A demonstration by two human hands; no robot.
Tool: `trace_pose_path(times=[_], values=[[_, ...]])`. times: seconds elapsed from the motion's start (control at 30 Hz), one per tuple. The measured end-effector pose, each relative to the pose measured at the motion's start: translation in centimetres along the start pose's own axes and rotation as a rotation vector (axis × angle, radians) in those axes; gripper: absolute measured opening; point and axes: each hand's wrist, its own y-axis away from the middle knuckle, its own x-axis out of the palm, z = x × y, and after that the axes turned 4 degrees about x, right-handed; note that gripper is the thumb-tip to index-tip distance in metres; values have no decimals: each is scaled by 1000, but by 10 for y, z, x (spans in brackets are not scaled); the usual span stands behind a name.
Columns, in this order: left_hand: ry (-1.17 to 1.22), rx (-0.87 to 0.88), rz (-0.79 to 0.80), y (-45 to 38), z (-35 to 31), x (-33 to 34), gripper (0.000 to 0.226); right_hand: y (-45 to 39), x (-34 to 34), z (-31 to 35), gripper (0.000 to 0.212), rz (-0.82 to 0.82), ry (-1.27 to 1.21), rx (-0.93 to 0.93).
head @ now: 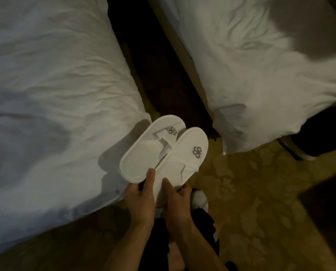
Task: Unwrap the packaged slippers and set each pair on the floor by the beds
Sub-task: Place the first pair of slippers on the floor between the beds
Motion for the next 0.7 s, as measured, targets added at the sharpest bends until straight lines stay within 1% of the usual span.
trace_pose_path(times=[0.17, 0.23, 0.3, 0.33, 0.4, 0.43, 0.47, 0.57, 0.63, 0.7], values=[[28, -67, -95, -16, 8, 37, 6, -43, -8, 20, 52, 75, 87, 37], [27, -45, -101, -23, 8, 48, 4, -59, -10, 30, 61, 128, 150, 34], [-17, -16, -117, -33, 13, 56, 7, -73, -14, 42, 69, 167, 189, 60], [-51, 3, -125, -38, 14, 58, 10, -79, -18, 51, 69, 180, 205, 69], [-136, 41, -124, -50, 17, 61, 14, -95, -28, 70, 56, 206, 267, 23], [-182, 70, -106, -55, 19, 61, 16, -103, -35, 80, 49, 201, 327, -36], [-231, 102, -83, -60, 22, 60, 20, -111, -41, 90, 50, 180, 393, -89], [-367, 162, 22, -78, 27, 57, 24, -145, -59, 115, 84, 60, 498, -124], [-458, 173, 104, -92, 32, 57, 29, -169, -67, 128, 91, 27, 544, -200], [-509, 186, 148, -105, 38, 61, 33, -192, -74, 131, 89, 41, 613, -245]])
